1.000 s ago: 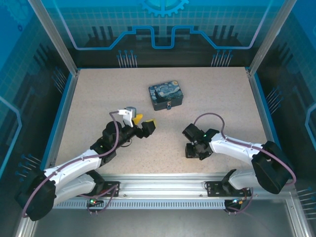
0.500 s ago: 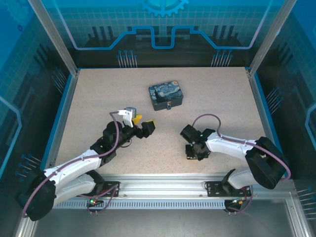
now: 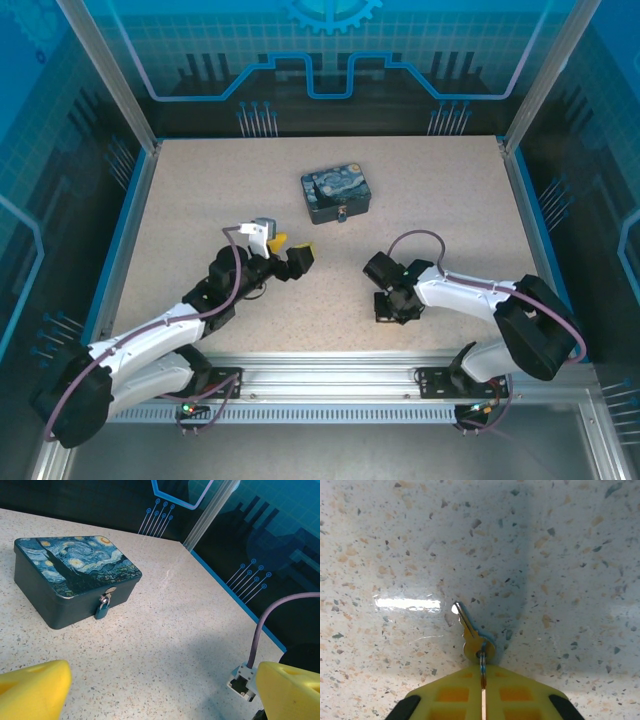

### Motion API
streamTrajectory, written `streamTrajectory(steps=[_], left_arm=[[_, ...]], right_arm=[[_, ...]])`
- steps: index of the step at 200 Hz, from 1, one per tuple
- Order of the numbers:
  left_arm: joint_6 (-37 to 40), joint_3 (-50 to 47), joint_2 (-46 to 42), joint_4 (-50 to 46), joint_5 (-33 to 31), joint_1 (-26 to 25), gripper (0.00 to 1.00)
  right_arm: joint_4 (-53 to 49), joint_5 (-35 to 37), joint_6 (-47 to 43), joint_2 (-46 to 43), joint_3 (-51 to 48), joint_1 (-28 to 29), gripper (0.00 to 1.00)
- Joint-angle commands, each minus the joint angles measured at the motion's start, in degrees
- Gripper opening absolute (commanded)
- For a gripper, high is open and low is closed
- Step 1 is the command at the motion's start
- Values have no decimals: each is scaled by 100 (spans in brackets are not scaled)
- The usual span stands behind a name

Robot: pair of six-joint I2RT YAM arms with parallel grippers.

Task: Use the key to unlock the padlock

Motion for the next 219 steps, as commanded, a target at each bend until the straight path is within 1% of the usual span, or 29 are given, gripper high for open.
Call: streamTrajectory(steps=[1,8,54,77,120,149,165,189,219], left_arm=[[68,34,-99,-30,-81,-40,96],[70,37,-99,-27,-75,-37,96],[-83,34,-72,-4,65,-46,96],[-250,65,-71,-42,168,-43,97],[-479,162,-63,-23,345,-42,96],[-730,289,1,-78,519,-42,96],[-1177,395,92,-109,664,-39,95],[-2261,575,285,-118,843,-37,93],[-3624,680,499,142,751,-48,92]], right_arm=[[74,27,48,22,-75,112,2],[81,59,15,-15,-64,113,0],[208,345,-228,-455,-114,103,0],[560,455,-455,-960,-249,107,0],[1593,488,-928,-2101,-698,47,0],[1898,466,-1241,-2650,-777,7,0],[2044,421,-1421,-2918,-783,6,0],[2645,230,-1629,-3311,-934,5,0],[3419,-15,-1869,-3478,-987,15,0]])
